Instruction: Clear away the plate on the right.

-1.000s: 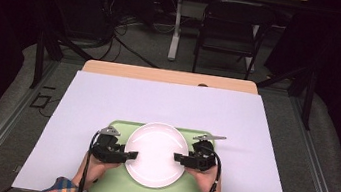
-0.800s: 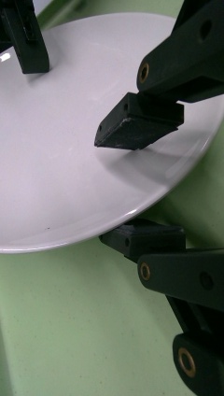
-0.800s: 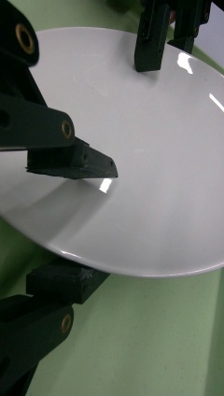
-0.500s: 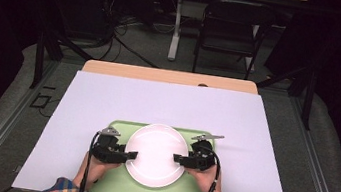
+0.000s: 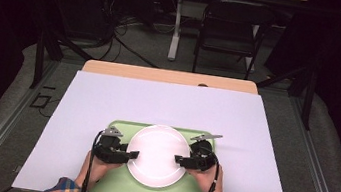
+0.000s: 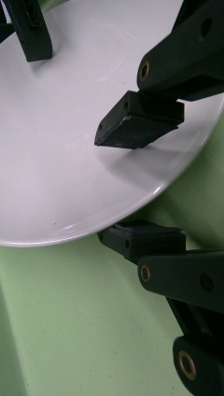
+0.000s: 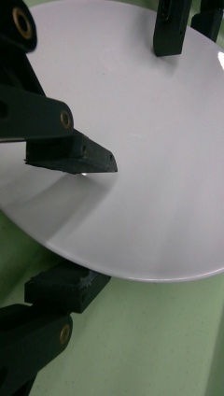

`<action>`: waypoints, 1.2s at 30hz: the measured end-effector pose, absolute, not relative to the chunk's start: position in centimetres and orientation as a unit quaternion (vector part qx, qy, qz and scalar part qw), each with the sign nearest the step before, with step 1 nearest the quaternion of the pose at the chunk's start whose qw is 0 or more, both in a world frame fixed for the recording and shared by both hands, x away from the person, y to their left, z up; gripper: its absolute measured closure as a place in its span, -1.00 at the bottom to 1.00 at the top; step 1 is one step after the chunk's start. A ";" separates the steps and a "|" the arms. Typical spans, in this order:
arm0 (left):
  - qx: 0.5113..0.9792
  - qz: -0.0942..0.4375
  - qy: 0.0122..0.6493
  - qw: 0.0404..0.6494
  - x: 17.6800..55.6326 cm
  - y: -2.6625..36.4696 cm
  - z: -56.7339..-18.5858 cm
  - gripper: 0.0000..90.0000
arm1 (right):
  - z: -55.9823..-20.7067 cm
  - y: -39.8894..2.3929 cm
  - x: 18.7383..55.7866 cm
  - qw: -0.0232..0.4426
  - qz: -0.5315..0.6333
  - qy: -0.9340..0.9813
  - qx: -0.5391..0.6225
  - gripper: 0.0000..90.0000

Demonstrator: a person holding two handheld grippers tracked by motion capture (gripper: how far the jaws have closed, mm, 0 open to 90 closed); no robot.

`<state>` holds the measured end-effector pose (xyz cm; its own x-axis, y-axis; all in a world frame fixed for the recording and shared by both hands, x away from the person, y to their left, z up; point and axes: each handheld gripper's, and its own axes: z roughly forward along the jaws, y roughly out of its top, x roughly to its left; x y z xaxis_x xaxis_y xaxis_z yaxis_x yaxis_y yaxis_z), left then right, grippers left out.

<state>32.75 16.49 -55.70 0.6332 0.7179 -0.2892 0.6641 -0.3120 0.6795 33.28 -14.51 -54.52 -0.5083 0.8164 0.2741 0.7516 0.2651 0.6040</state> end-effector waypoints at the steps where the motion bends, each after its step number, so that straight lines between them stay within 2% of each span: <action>1: 0.811 0.038 0.426 0.399 32.7 16.4 -55.7 0.15 | -54.6 -14.5 33.3 0.048 0.349 0.795 0.495 0.04; 13: 0.816 0.066 0.418 0.393 32.6 16.1 -55.7 0.13 | -54.4 -14.1 33.1 0.087 0.315 0.813 0.482 -0.04; 17: 0.821 0.071 0.409 0.391 32.6 16.3 -55.8 0.09 | -54.4 -13.8 32.9 0.117 0.300 0.827 0.460 -0.24; 19: 0.825 0.071 0.403 0.390 32.6 16.4 -55.8 0.02 | -54.5 -14.0 33.0 0.118 0.296 0.830 0.458 -0.43; 20: 0.823 0.070 0.408 0.390 32.7 16.7 -55.7 -0.11 | -54.6 -14.2 33.0 0.121 0.295 0.830 0.457 -0.53; 21: 0.823 0.070 0.408 0.390 32.7 16.7 -55.7 -0.21 | -54.6 -14.2 33.0 0.121 0.295 0.830 0.457 -0.53; 22: 0.819 0.072 0.413 0.391 32.8 17.1 -55.6 -0.26 | -54.5 -14.6 33.0 0.120 0.302 0.830 0.453 -0.65; 24: 0.821 0.079 0.412 0.389 32.8 17.3 -55.4 -0.30 | -54.3 -14.8 33.0 0.121 0.310 0.830 0.448 -0.68; 26: 0.824 0.097 0.400 0.390 32.4 17.5 -54.7 -0.44 | -53.5 -15.1 32.7 0.130 0.332 0.832 0.425 -0.80; 31: 0.827 0.123 0.380 0.395 31.7 17.6 -53.8 -0.64 | -52.5 -15.6 32.2 0.134 0.354 0.831 0.409 -0.87; 36: 0.828 0.143 0.356 0.409 30.7 18.4 -52.5 -0.67 | -51.2 -16.7 31.6 0.143 0.388 0.821 0.394 -0.92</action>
